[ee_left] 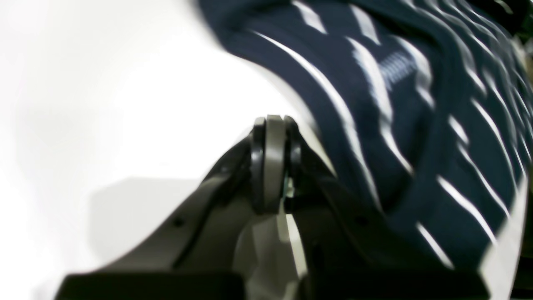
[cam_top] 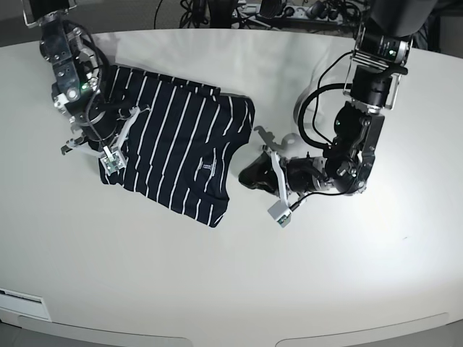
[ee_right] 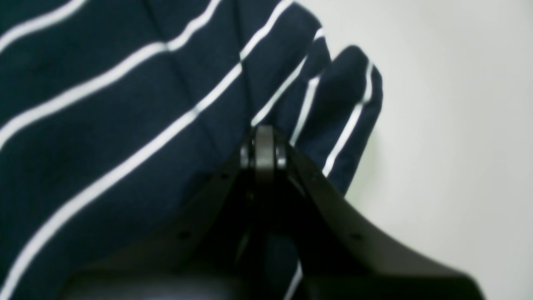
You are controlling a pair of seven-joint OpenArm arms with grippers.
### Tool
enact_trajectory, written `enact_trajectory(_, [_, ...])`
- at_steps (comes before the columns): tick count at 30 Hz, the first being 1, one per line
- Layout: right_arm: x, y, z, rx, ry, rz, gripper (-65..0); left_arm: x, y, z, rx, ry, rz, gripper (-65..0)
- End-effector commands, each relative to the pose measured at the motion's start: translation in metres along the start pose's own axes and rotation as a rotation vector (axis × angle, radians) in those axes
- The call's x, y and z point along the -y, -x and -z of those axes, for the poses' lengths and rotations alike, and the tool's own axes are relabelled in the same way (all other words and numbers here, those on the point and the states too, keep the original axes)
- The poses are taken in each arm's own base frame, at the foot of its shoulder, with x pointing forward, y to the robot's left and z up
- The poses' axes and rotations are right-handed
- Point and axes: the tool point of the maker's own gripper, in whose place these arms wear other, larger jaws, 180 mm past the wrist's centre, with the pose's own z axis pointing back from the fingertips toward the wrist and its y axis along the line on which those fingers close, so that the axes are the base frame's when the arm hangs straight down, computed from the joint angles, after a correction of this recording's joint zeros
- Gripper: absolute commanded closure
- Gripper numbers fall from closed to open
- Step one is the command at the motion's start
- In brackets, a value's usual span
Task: Fold the T-shirt properly
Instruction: 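Square the folded shirt's sides with both grippers pressing inward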
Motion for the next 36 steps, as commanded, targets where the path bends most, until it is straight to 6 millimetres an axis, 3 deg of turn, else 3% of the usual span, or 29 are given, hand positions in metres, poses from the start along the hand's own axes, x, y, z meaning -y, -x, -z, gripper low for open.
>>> enact_trajectory(1, [0.009, -0.018, -0.006, 0.055, 0.057, 0.02, 0.0, -0.004, -0.022, -0.002, 0.022, -0.014, 0.035, 0.0])
enact_trajectory(5, [0.058, -0.065, -0.033, 0.217, 0.388, 0.152, 0.0, 0.009, -0.059, -0.012, 0.015, 0.067, 0.043, 0.0])
enact_trajectory(7, [0.076, -0.086, -0.046, 0.287, 0.477, 0.171, 0.0, 0.039, -0.074, -0.022, -0.006, 0.214, 0.028, 0.0])
enact_trajectory(9, [0.084, -0.1, -0.051, 0.324, 0.499, 0.164, 0.0, 0.081, -0.084, -0.038, -0.008, 0.416, 0.034, 0.0])
enact_trajectory(11, [0.085, -0.11, -0.051, 0.344, 0.491, 0.142, 0.0, 0.102, -0.095, -0.046, 0.037, 0.468, 0.087, 0.0])
enact_trajectory(13, [0.074, -0.12, -0.046, 0.362, 0.41, 0.09, 0.0, 0.12, -0.087, -0.046, 0.031, 0.492, 0.13, 0.0])
enact_trajectory(16, [0.061, -0.116, -0.035, 0.35, 0.26, 0.022, 0.0, 0.151, -0.052, -0.034, -0.038, 0.565, 0.14, 0.0])
enact_trajectory(20, [0.078, -0.102, -0.017, 0.284, 0.206, -0.093, 0.0, 0.189, 0.0, -0.011, -0.159, 0.657, 0.112, 0.0])
enact_trajectory(25, [0.101, -0.084, 0.018, 0.173, 0.081, -0.108, 0.0, 0.21, 0.052, 0.014, -0.306, 0.631, 0.148, 0.0])
enact_trajectory(28, [0.095, -0.068, 0.036, 0.113, -0.065, -0.11, 0.0, 0.211, 0.07, 0.025, -0.349, 0.581, 0.169, 0.0])
enact_trajectory(31, [0.075, -0.057, 0.041, 0.099, -0.231, -0.115, 0.0, 0.195, 0.073, 0.033, -0.347, 0.485, 0.206, 0.0])
enact_trajectory(36, [0.05, -0.039, 0.035, 0.065, -0.364, -0.047, 0.0, 0.158, 0.071, 0.033, -0.341, 0.348, 0.264, 0.0])
